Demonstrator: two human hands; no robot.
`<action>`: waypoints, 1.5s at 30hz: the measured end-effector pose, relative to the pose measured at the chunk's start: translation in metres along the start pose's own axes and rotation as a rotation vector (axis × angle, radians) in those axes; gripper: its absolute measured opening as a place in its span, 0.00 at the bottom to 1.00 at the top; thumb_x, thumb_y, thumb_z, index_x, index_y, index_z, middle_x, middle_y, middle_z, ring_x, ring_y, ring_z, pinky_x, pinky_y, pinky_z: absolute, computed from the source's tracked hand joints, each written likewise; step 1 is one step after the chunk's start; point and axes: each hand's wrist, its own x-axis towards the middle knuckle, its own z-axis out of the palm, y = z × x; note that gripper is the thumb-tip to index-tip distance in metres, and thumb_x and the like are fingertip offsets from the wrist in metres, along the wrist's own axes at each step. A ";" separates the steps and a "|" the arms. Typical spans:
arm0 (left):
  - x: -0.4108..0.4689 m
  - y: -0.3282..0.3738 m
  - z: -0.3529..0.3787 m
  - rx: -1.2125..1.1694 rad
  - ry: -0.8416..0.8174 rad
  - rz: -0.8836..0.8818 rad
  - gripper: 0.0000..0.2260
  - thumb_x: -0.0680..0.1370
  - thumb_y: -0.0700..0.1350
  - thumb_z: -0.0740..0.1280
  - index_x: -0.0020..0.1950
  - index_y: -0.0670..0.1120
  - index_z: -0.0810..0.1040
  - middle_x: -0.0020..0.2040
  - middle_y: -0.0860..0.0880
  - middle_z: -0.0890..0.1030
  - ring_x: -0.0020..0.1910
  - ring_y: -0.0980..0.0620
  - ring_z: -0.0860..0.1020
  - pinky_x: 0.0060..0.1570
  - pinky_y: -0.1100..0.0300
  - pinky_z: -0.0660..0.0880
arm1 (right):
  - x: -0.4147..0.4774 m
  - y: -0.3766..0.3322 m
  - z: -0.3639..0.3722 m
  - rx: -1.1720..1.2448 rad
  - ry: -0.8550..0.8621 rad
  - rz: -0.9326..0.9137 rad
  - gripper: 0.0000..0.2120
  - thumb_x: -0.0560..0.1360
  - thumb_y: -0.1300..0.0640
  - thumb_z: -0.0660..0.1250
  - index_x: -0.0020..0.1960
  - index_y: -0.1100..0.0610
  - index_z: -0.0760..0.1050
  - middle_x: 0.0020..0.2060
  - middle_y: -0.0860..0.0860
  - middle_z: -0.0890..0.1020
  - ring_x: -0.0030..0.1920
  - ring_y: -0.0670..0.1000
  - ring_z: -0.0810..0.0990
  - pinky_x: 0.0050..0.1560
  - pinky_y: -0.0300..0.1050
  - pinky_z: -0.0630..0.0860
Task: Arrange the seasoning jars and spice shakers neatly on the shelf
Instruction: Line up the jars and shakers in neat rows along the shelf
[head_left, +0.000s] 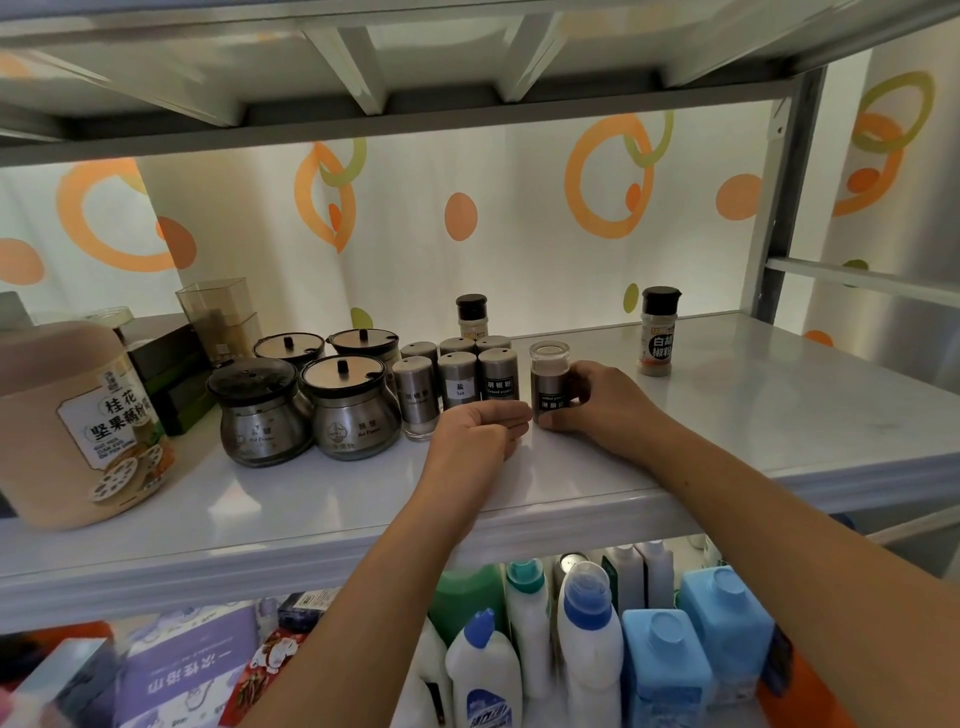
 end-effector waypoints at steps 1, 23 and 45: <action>0.000 0.000 0.000 0.001 0.000 0.000 0.21 0.74 0.26 0.55 0.56 0.42 0.82 0.53 0.45 0.84 0.56 0.53 0.81 0.60 0.58 0.76 | 0.000 0.000 0.000 0.005 -0.003 -0.003 0.27 0.68 0.53 0.77 0.65 0.56 0.74 0.57 0.53 0.82 0.54 0.53 0.79 0.57 0.46 0.75; -0.003 0.003 0.000 0.008 -0.029 0.009 0.22 0.73 0.25 0.56 0.49 0.47 0.82 0.49 0.51 0.84 0.54 0.56 0.80 0.60 0.61 0.75 | 0.016 -0.005 0.005 -0.075 0.009 0.015 0.22 0.69 0.53 0.77 0.59 0.57 0.77 0.53 0.55 0.82 0.52 0.55 0.80 0.51 0.47 0.75; 0.025 0.028 0.073 0.158 -0.132 0.040 0.23 0.75 0.30 0.57 0.67 0.44 0.75 0.61 0.49 0.79 0.61 0.53 0.76 0.65 0.56 0.71 | 0.009 0.048 -0.064 0.033 0.516 0.310 0.21 0.75 0.55 0.72 0.64 0.60 0.72 0.54 0.54 0.79 0.51 0.53 0.76 0.55 0.47 0.74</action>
